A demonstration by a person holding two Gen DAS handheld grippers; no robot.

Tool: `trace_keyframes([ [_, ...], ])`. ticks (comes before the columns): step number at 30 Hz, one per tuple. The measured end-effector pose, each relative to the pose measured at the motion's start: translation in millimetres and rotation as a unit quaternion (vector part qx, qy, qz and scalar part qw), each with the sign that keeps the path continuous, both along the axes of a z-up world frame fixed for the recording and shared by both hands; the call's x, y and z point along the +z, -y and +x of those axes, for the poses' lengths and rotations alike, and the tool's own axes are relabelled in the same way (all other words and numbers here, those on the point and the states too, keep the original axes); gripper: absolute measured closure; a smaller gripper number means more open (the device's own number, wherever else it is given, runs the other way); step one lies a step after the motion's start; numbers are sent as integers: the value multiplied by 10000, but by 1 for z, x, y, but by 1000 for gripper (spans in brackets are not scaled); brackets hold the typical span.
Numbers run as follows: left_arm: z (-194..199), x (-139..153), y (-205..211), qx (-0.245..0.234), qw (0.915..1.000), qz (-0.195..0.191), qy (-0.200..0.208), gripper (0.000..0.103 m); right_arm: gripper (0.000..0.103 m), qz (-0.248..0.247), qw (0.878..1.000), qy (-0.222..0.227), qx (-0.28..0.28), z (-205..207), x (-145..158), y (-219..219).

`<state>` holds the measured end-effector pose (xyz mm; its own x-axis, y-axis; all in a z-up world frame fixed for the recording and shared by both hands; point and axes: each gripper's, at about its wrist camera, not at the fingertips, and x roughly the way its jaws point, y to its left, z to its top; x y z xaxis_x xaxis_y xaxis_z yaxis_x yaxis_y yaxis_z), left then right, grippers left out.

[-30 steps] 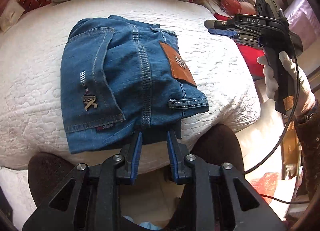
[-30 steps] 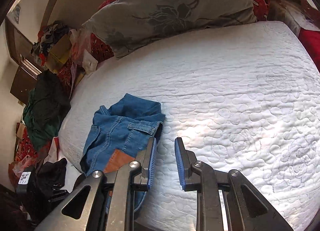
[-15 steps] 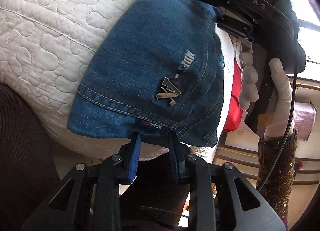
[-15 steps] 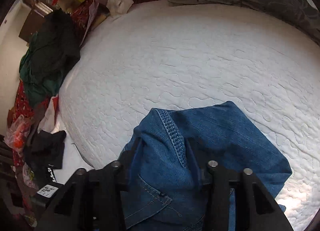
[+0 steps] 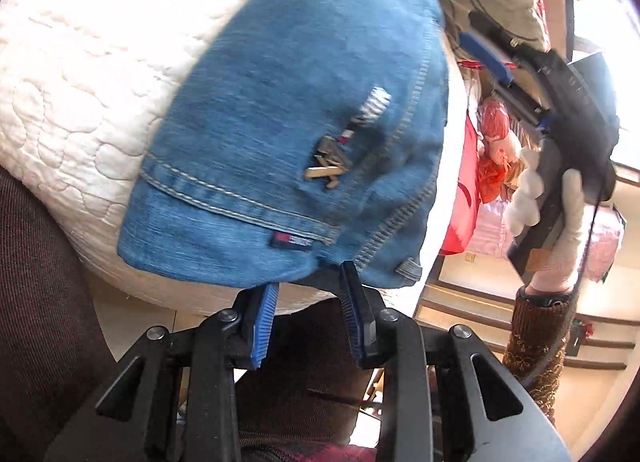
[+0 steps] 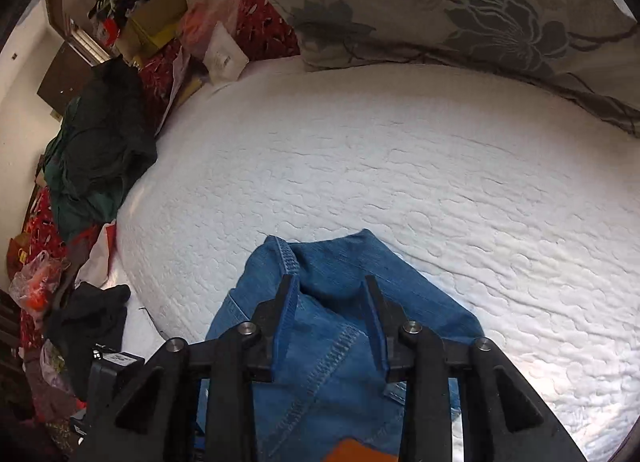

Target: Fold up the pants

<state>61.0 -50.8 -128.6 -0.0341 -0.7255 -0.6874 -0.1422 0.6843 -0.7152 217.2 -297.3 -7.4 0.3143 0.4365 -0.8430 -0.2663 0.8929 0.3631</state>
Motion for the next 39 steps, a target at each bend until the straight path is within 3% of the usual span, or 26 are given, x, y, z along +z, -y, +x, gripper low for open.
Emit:
trace_keyframes([
  [4, 4, 23, 12, -33, 9988, 279, 410, 74, 58, -190, 9982, -285, -489, -37, -20, 48],
  [9, 16, 21, 29, -108, 9980, 505, 360, 62, 56, 490, 9881, -649, -1303, -58, -63, 76],
  [10, 21, 16, 38, -180, 9966, 685, 431, 61, 59, 727, 9849, -659, -1428, -59, -68, 78],
  [12, 24, 4, 51, -353, 9937, 998, 381, 60, 90, 947, 9832, -424, -1504, -58, -66, 76],
  [15, 29, -19, 64, -475, 9900, 1309, 211, 59, 91, 1032, 9842, 68, -1435, -55, -44, 73],
  [16, 31, -20, 68, -498, 9889, 1382, 231, 59, 91, 898, 9862, 13, -1391, -52, -46, 72],
  [19, 31, -15, 74, -672, 9876, 1396, 246, 59, 86, 109, 9916, -184, -1279, -52, -67, 68],
  [20, 28, -11, 71, -748, 9879, 1333, 262, 59, 80, 196, 9913, -202, -1287, -54, -69, 70],
  [22, 23, 3, 64, -852, 9879, 1238, 385, 59, 78, 593, 9869, -212, -1483, -62, -63, 81],
  [24, 21, 24, 49, -869, 9873, 1171, 631, 59, 67, 1029, 9808, -228, -1643, -73, -56, 94],
  [27, 43, 60, 21, -428, 9895, 942, 1013, 59, 57, 1197, 9763, -64, -1801, -85, -47, 105],
  [29, 75, 75, 14, -210, 9851, 1012, 1377, 55, 57, 1180, 9748, -66, -1894, -84, -50, 103],
  [31, 109, 72, 17, -77, 9810, 1263, 1468, 48, 57, 1148, 9720, -92, -2048, -78, -57, 99],
  [34, 150, 42, 25, -226, 9870, 1203, 1042, 48, 57, 1384, 9620, -240, -2341, -71, -75, 98],
  [35, 161, 34, 34, -344, 9844, 1394, 1018, 48, 64, 1511, 9588, -291, -2387, -69, -81, 97],
  [36, 169, 31, 41, -407, 9793, 1687, 1045, 48, 84, 1567, 9586, -297, -2358, -67, -84, 95],
  [39, 182, 27, 47, -425, 9687, 2180, 1110, 46, 89, 1301, 9678, 106, -2151, -69, -65, 84],
])
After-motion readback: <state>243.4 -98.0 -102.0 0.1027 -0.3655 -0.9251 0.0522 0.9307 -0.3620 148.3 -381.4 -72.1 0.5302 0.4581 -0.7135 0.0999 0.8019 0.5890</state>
